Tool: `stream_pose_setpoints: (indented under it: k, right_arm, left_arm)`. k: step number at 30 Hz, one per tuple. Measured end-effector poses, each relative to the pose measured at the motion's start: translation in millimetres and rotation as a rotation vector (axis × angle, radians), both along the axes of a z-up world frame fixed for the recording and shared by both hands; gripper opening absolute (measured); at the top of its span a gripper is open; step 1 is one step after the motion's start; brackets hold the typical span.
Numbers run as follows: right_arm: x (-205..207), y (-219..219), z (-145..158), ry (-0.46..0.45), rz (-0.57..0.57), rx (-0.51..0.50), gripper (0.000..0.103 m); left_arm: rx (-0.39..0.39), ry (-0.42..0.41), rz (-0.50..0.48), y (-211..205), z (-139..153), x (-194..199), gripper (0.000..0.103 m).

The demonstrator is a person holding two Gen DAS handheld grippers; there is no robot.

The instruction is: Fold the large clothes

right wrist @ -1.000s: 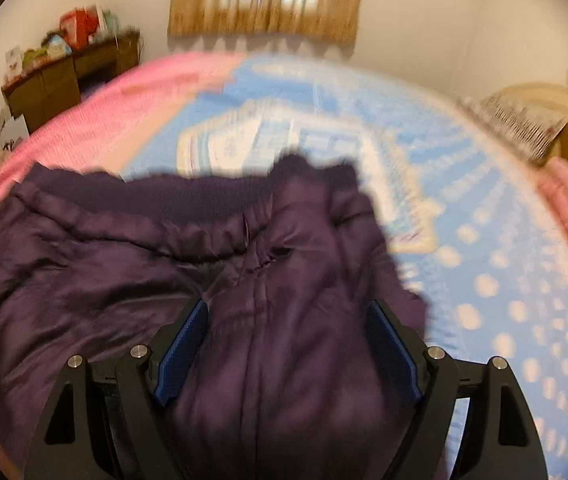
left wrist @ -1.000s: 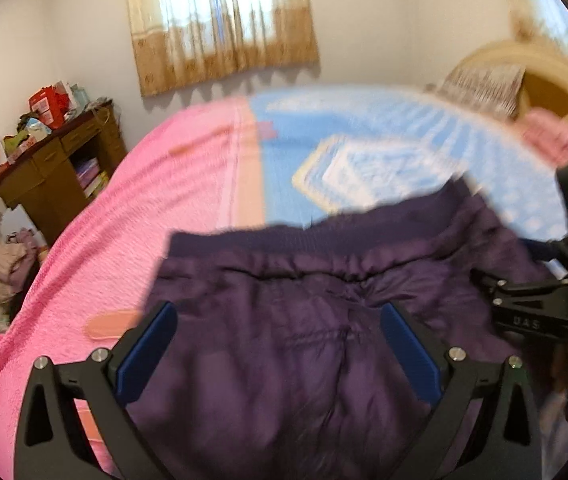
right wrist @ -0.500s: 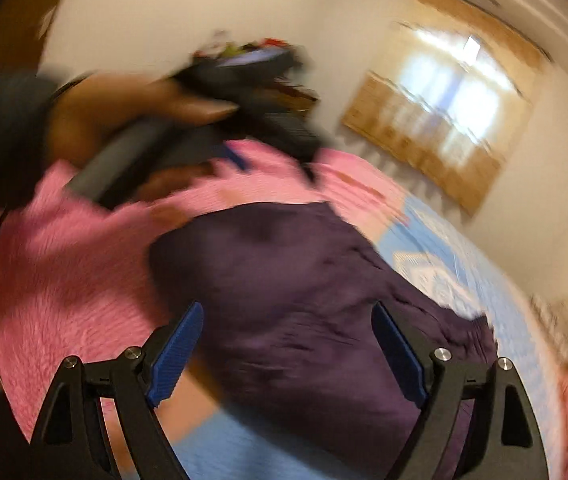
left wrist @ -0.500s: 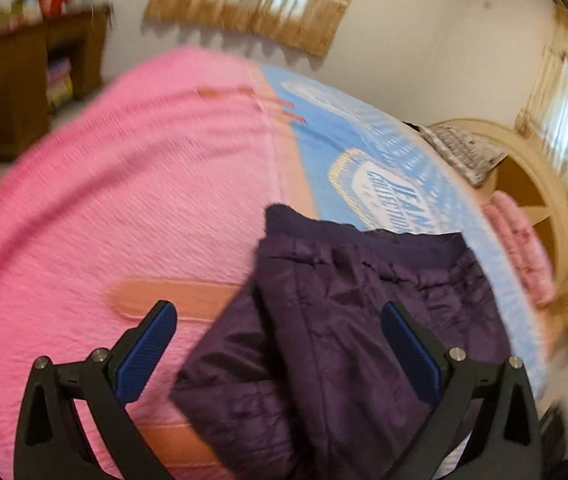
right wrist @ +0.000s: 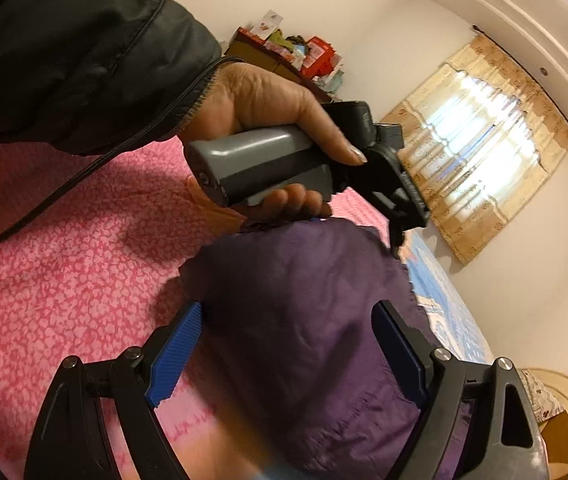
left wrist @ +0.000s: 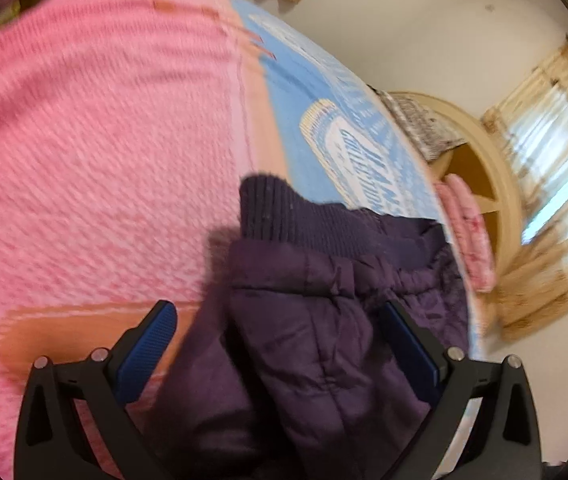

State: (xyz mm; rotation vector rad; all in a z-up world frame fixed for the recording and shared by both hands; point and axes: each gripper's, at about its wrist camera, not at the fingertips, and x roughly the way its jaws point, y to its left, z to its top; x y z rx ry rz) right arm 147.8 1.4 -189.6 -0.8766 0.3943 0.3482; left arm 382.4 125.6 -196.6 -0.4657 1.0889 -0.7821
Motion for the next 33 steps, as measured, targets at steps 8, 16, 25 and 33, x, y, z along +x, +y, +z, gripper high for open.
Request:
stream_pose_setpoints:
  k: [8,16,25,33]
  right_arm:
    - [6,-4,10,0.059,0.036,0.066,0.035]
    - [-44,-13,24,0.105,0.129,0.140,0.029]
    - [-78,-75,101,0.162,0.244,0.478,0.022]
    - [-40,-247,170,0.194,0.094,1.009,0.020]
  left_arm:
    - [-0.059,-0.004,-0.046,8,-4,-20,0.029]
    - [-0.065,-0.060,0.006,30,23,-74,0.022]
    - [-0.182,-0.077,0.095,35,74,-111,0.022]
    - [-0.220,-0.195,-0.044,-112,182,-54,0.062]
